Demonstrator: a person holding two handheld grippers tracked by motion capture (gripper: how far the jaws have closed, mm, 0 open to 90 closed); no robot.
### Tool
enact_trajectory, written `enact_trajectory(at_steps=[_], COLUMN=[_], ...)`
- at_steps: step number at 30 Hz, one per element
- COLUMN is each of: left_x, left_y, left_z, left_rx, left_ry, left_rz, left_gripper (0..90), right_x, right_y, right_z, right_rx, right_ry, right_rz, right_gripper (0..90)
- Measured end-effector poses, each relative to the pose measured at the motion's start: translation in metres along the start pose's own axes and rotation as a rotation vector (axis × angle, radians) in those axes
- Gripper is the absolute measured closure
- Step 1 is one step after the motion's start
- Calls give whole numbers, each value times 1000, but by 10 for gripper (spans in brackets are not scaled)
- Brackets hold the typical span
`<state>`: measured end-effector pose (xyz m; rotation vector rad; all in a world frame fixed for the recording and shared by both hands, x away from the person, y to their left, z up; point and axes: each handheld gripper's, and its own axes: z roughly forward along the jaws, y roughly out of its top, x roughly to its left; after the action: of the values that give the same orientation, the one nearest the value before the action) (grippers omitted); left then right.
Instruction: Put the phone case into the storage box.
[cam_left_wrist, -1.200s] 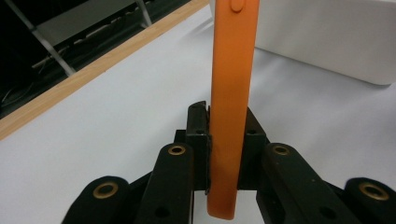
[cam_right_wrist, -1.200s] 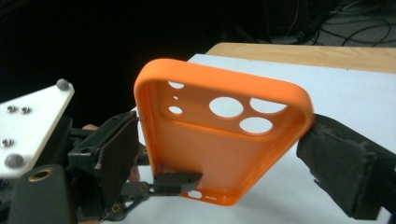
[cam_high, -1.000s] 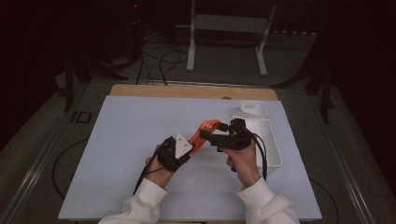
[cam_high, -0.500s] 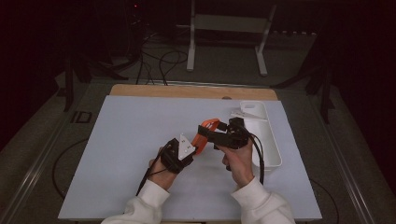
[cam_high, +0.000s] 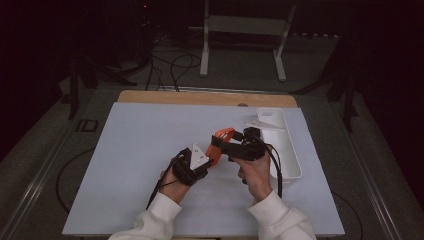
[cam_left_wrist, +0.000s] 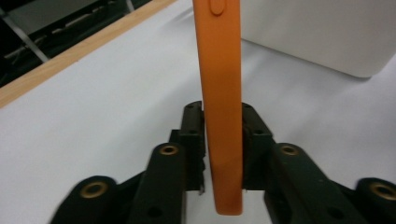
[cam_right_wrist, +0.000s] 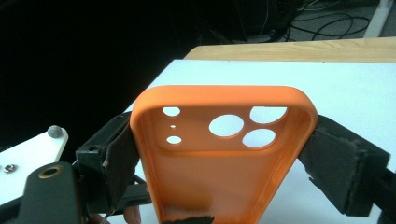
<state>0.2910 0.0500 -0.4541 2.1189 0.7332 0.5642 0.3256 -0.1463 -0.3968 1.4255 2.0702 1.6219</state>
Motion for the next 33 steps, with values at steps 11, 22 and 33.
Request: enact_trajectory(at_steps=[11,22,33], left_x=[6,8,15], left_y=[-1,-1,-2], left_z=[-2,-1,-5], left_rx=[-10,1,-4], left_ry=[-54,-58,-66], left_rz=[-46,-98,-138], left_gripper=[519,123,9], right_x=[0,0,0], right_y=[-1,-2,-2], right_z=[2,3,3], right_rx=[10,18,23], right_ry=[-2,-2,1], right_rz=[-10,-11,-23], right_gripper=[162,161,160])
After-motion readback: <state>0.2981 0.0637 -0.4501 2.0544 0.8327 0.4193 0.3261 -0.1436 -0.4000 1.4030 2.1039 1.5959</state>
